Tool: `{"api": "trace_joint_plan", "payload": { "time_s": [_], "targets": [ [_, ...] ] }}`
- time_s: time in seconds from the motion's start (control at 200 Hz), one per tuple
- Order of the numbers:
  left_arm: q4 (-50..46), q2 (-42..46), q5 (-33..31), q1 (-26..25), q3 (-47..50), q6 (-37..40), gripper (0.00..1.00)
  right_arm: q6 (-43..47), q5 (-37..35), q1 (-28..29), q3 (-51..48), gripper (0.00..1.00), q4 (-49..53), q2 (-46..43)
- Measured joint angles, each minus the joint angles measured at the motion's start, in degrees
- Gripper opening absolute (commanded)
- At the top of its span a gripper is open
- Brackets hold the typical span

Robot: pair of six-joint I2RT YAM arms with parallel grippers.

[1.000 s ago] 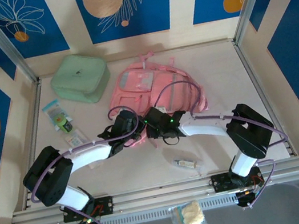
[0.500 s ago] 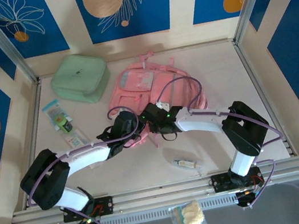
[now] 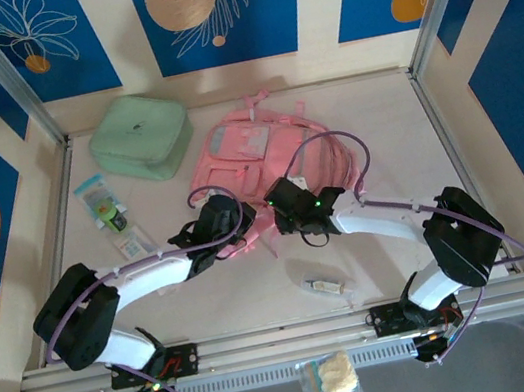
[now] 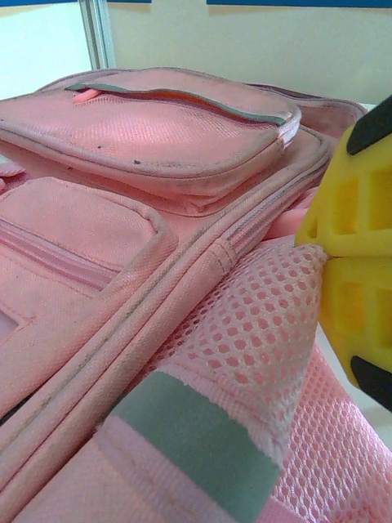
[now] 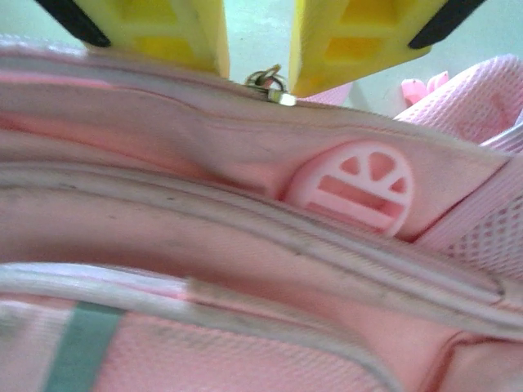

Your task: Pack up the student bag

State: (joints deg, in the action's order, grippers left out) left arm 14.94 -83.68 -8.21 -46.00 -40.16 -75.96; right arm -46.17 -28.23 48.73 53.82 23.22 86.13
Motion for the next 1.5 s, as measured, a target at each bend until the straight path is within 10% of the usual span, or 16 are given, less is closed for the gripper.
{"api": "trace_joint_plan", "payload": {
  "time_s": [0.465, 0.985, 1.501],
  "targets": [
    [-0.04, 0.00, 0.00, 0.00, 0.00, 0.00, 0.00, 6.86, -1.88, 0.07, -1.29, 0.33, -3.13, 3.04],
    [-2.82, 2.56, -1.36, -0.04, 0.00, 2.62, 0.00, 1.18, -8.87, 0.92, 4.48, 0.08, 4.50, 6.99],
    [-7.52, 5.88, -0.37, 3.96, 0.00, 8.57, 0.00, 3.23, -9.51, 0.07, -5.40, 0.01, 7.74, -6.47]
  ]
}}
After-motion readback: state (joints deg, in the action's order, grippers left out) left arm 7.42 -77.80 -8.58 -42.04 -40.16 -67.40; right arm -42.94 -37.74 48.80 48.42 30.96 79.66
